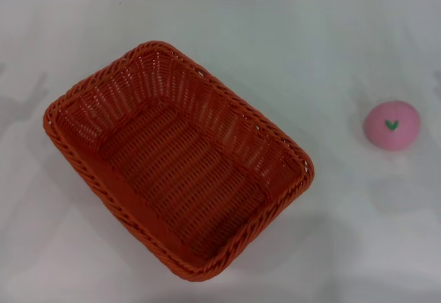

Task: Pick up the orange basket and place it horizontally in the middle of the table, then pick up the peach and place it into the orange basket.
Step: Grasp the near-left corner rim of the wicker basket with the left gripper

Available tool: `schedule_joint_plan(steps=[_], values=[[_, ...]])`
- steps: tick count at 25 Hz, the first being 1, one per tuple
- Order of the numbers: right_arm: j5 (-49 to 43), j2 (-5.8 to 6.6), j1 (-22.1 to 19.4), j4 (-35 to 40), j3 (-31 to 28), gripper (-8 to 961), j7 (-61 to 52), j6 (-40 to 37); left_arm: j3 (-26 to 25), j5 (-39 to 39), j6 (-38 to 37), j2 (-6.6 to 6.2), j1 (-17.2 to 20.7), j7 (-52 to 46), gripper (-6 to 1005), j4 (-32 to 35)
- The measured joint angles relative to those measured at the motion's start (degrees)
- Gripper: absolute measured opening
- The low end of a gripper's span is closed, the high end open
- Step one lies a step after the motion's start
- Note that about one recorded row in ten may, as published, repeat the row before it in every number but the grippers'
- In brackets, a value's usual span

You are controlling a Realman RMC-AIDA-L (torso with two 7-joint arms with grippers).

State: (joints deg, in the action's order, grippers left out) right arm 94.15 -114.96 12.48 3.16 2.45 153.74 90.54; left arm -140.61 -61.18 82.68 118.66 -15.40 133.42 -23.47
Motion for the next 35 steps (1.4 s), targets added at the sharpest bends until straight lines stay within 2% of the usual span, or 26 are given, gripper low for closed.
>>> schedule_joint_plan(steps=[14, 19, 22, 25, 31, 33, 35], values=[[-0.1, 0.0, -0.1, 0.3, 0.0, 788, -0.3, 0.1, 0.1, -0.6, 0.3, 0.05, 0.4, -1.3, 852, -0.1], [-0.1, 0.0, -0.1, 0.5, 0.0, 786, -0.4, 0.2, 0.0, -3.1, -0.2, 0.05, 0.6, -5.2, 843, -3.1], [0.0, 0.0, 0.0, 0.5, 0.0, 785, -0.4, 0.2, 0.0, -6.7, -1.4, 0.01, 1.1, -11.7, 837, -8.2], [0.1, 0.03, 0.1, 0.6, 0.0, 784, -0.3, 0.2, -0.1, -13.0, -3.6, 0.03, 1.7, -22.7, 832, -16.1], [0.2, 0.08, 1.0, 0.8, 0.0, 781, 0.0, 0.2, -0.4, -30.9, -4.5, -0.19, 1.5, -46.8, 822, -34.2], [0.2, 0.09, 1.2, 0.9, 0.0, 780, 0.0, 0.1, -0.1, -39.0, -3.9, -0.3, 0.5, -55.9, 818, -40.4], [0.2, 0.09, 1.3, 1.1, 0.0, 780, 0.0, 0.1, -0.1, -44.7, -2.8, -0.74, -0.8, -62.2, 815, -43.3]])
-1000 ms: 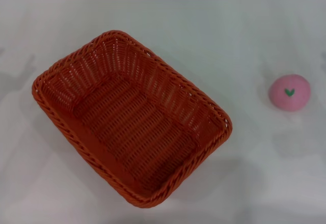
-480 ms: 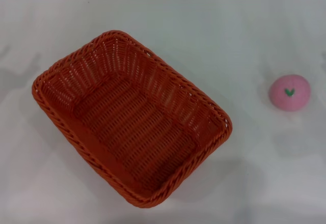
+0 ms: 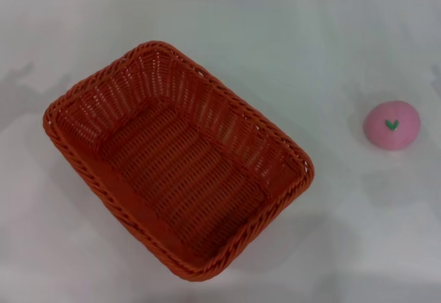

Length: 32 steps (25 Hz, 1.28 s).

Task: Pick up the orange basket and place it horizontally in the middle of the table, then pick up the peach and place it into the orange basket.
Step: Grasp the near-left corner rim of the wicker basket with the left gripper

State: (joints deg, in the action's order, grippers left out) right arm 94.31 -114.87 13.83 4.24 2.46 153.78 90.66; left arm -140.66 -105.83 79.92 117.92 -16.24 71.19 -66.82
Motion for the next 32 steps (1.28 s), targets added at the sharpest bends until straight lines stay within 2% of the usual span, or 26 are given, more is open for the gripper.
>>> schedule_joint_plan(steps=[2, 5, 7, 13, 20, 21, 23, 32], values=[[0.0, 0.0, 0.1, 0.2, 0.0, 779, 0.0, 0.0, 0.0, -7.6, 3.1, -1.46, -2.9, -6.9, 811, -2.2], [0.0, 0.0, 0.1, 0.2, 0.0, 778, 0.1, -0.1, -0.1, -13.8, 7.3, -3.31, -6.4, -11.0, 806, -2.5], [0.0, 0.0, 0.2, 0.2, 0.0, 777, 0.1, -0.1, 0.1, -17.0, 8.7, -3.7, -8.2, -11.8, 803, -3.3], [0.0, 0.0, 0.2, 0.2, 0.0, 774, 0.1, -0.1, 2.5, -25.0, 10.8, -3.81, -12.2, -11.2, 792, -3.1], [0.0, -0.01, 0.1, -0.2, -0.1, 771, 0.1, -0.1, 7.0, -26.2, 10.6, -3.06, -13.4, -8.2, 780, -2.1], [0.1, -0.01, 0.1, -0.2, -0.1, 771, 0.1, -0.1, 9.5, -26.3, 10.0, -2.68, -13.6, -7.6, 778, -1.0], [0.1, -0.05, 0.1, -0.3, -0.1, 770, 0.1, -0.1, 11.1, -26.4, 9.0, -2.37, -13.8, -7.3, 774, 0.1], [0.0, -0.09, 0.1, -0.4, -0.1, 766, 0.0, -0.2, 12.5, -28.3, 5.2, -0.34, -14.8, -4.7, 759, 3.9]])
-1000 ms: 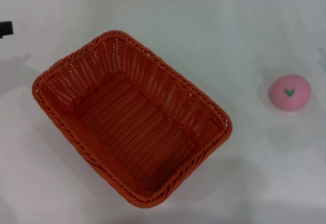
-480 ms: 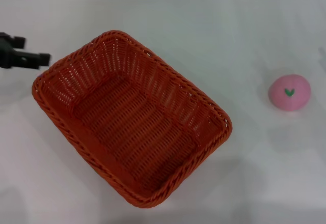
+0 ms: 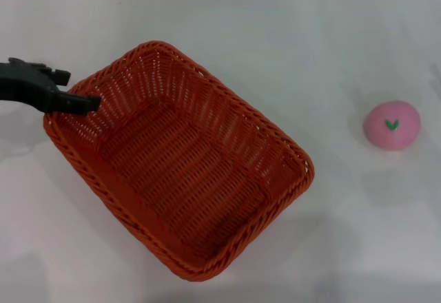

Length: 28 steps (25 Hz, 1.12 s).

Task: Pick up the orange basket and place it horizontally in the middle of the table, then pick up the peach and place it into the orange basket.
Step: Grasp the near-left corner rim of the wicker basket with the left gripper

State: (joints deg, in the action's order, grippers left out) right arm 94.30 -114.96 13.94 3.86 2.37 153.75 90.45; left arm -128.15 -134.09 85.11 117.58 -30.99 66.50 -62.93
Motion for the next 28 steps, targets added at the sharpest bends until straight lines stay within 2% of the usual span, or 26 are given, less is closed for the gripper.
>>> schedule_joint_plan(steps=[4, 11, 25, 28], values=[[-0.1, 0.0, -0.1, 0.0, 0.0, 765, -0.2, 0.0, 0.1, 0.0, -2.0, 0.47, -0.4, 1.5, 752, 2.6], [0.1, 0.0, -0.2, 0.0, 0.0, 762, -0.3, 0.0, 0.2, -0.3, -4.4, 0.53, -1.8, 2.6, 740, 6.5], [0.1, 0.0, 0.1, 0.1, 0.0, 756, -0.3, -0.1, 0.3, -0.8, -5.4, 0.69, -2.1, 2.9, 715, 6.7], [0.1, 0.0, 0.1, 0.0, 0.0, 755, -0.3, -0.1, 0.3, -0.8, -5.4, 0.73, -2.2, 2.7, 658, 6.7]])
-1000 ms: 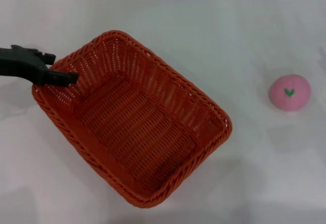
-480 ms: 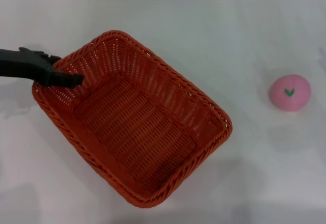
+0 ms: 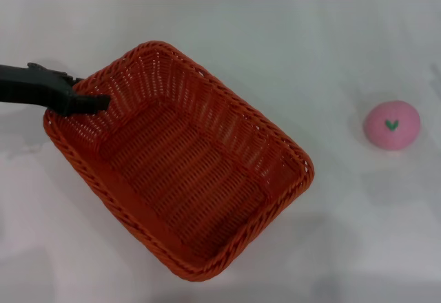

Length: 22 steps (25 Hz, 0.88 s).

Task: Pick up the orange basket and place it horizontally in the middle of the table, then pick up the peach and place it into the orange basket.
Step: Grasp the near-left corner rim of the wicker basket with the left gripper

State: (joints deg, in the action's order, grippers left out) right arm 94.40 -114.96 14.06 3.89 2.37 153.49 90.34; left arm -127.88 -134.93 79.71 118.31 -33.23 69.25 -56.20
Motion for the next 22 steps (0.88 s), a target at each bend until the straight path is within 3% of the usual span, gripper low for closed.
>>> schedule_joint_plan(steps=[8, 13, 22], values=[[0.0, 0.0, 0.0, 0.0, 0.0, 752, 0.0, -0.1, 3.3, -0.7, -1.5, 0.04, -0.7, -0.2, 507, 1.5], [0.0, 0.0, 0.0, -0.3, 0.0, 750, 0.0, -0.1, 4.2, -0.8, -2.9, 0.06, -0.8, -0.3, 267, 1.8], [0.1, 0.0, 0.2, -0.7, -0.1, 746, 0.1, -0.1, 3.8, -0.3, -2.5, 0.12, -0.8, -4.0, 169, -0.2]])
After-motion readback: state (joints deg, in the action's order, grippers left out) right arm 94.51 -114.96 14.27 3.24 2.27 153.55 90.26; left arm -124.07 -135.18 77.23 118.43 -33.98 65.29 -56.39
